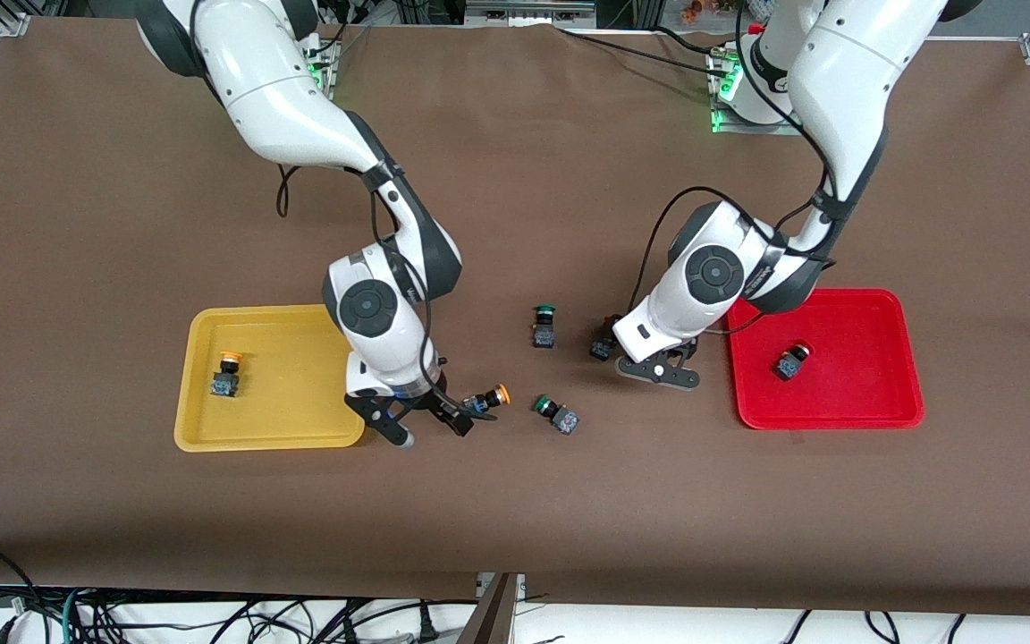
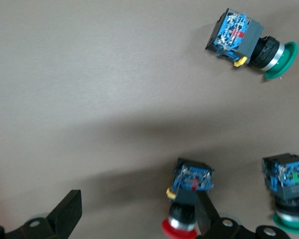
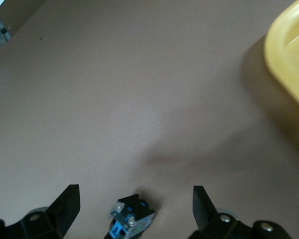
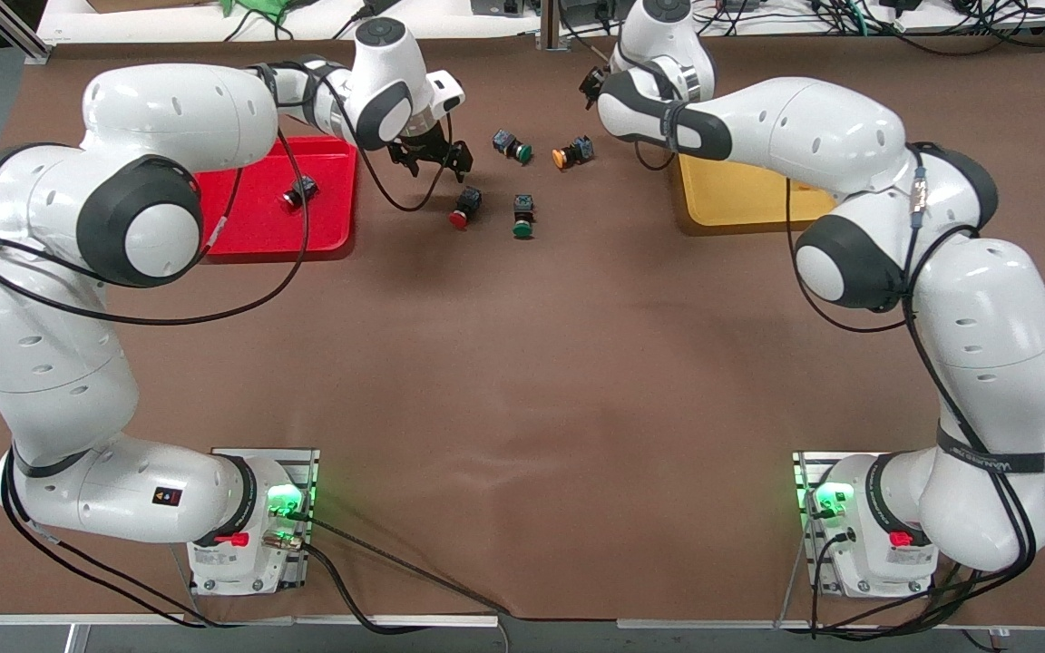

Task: Place red and yellow buttons in trays
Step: 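Grasp the second yellow and red buttons with the right and left grippers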

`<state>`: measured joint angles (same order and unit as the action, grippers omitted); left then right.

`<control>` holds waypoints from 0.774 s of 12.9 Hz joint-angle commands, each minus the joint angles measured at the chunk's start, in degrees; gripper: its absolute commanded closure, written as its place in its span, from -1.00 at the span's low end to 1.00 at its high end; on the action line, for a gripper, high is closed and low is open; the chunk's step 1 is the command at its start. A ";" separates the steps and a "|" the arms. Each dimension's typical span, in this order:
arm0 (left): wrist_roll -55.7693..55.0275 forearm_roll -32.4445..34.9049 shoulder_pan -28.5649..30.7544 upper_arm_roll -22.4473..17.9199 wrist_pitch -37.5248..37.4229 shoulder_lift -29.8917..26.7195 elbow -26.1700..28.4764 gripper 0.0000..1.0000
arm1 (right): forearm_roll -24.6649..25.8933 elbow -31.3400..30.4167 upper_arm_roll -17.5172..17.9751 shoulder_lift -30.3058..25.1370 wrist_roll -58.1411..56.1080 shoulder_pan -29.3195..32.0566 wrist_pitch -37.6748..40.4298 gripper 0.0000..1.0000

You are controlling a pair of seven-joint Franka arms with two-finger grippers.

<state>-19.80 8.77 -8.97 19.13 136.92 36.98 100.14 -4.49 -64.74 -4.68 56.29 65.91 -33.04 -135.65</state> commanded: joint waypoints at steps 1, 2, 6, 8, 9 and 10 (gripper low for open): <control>-2.43 1.25 -2.27 -0.59 2.99 2.39 -1.88 -1.00 | 0.53 5.24 -0.68 4.52 2.20 -1.75 0.13 -1.00; -2.79 1.25 -2.81 -0.67 3.18 2.48 -1.88 -1.00 | 0.45 5.24 -0.59 4.88 2.29 -2.11 -0.66 -1.00; -3.05 9.51 -4.30 -1.03 3.27 4.50 -1.71 -1.00 | 0.44 5.50 -0.51 6.82 2.73 -3.34 -2.51 -1.00; -3.58 10.04 -4.83 -1.03 3.27 4.76 -1.79 -1.00 | 0.44 5.33 -0.42 6.82 2.38 -3.43 -1.90 -0.48; -3.58 10.04 -4.92 -1.11 3.27 5.11 -1.88 -1.00 | 0.44 5.33 -0.42 6.82 2.38 -3.43 -1.55 0.04; -3.58 10.13 -5.09 -1.11 3.27 5.29 -1.97 -1.00 | 0.44 5.07 -0.33 6.82 2.29 -3.43 -1.46 0.19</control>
<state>-22.28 17.13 -12.86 18.79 140.22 41.20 99.90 -4.49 -61.50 -4.71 62.05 67.42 -36.19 -138.02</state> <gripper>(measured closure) 0.000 0.216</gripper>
